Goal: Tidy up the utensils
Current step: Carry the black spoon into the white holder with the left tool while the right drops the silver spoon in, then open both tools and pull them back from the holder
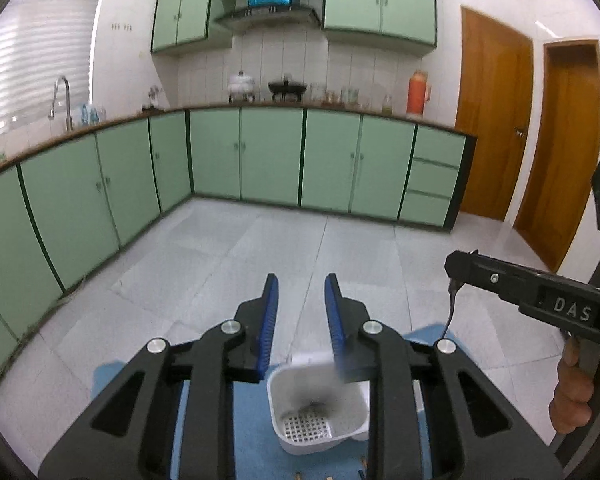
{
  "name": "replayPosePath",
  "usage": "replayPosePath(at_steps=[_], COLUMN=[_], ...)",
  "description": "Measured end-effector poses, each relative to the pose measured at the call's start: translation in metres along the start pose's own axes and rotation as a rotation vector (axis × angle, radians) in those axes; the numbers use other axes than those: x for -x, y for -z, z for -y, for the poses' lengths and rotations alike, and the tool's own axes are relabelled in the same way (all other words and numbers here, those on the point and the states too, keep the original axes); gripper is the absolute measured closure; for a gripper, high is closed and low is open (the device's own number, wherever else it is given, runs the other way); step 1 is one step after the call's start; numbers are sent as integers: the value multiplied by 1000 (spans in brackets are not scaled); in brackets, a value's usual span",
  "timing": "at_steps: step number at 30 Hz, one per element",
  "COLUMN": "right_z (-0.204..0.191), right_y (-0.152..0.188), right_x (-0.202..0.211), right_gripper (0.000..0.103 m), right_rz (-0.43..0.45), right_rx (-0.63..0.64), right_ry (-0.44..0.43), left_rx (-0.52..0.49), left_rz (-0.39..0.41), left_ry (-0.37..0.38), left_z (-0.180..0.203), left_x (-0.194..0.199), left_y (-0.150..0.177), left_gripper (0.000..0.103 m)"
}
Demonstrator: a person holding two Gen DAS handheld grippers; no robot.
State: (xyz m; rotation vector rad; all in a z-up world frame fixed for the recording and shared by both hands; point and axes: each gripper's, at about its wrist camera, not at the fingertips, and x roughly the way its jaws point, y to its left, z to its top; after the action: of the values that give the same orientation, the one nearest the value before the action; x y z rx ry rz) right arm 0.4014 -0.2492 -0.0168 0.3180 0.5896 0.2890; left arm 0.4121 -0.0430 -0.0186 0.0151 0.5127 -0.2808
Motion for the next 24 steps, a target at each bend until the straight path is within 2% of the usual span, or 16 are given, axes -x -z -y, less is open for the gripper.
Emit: replayPosePath(at_steps=[3,7,10,12,14,19,24], right_z=[4,9,12,13,13,19,21], right_y=[14,29,38,41,43,47,65], right_x=[-14,-21,-25,-20,-12,14,44], right_gripper=[75,75,74,73,73,73,67], right_rz=[-29,-53,-71,-67,-53,-25,-4], right_rx=[-12,-14,-22,-26,-36,-49,-62], right_ry=[-14,-14,-14,-19,-24,-35,-22], left_rx=[18,41,44,43,52,55,46], left_rz=[-34,-37,-38,-29,-20,-12,-21], left_ry=[-2,-9,-14,-18,-23,-28,-36], left_z=[-9,-21,-25,-26,-27,-28,-27], left_x=[-12,-8,-3,3,11,33,65], left_y=[13,23,24,24,25,32,52], left_gripper=[80,79,74,70,61,53,45])
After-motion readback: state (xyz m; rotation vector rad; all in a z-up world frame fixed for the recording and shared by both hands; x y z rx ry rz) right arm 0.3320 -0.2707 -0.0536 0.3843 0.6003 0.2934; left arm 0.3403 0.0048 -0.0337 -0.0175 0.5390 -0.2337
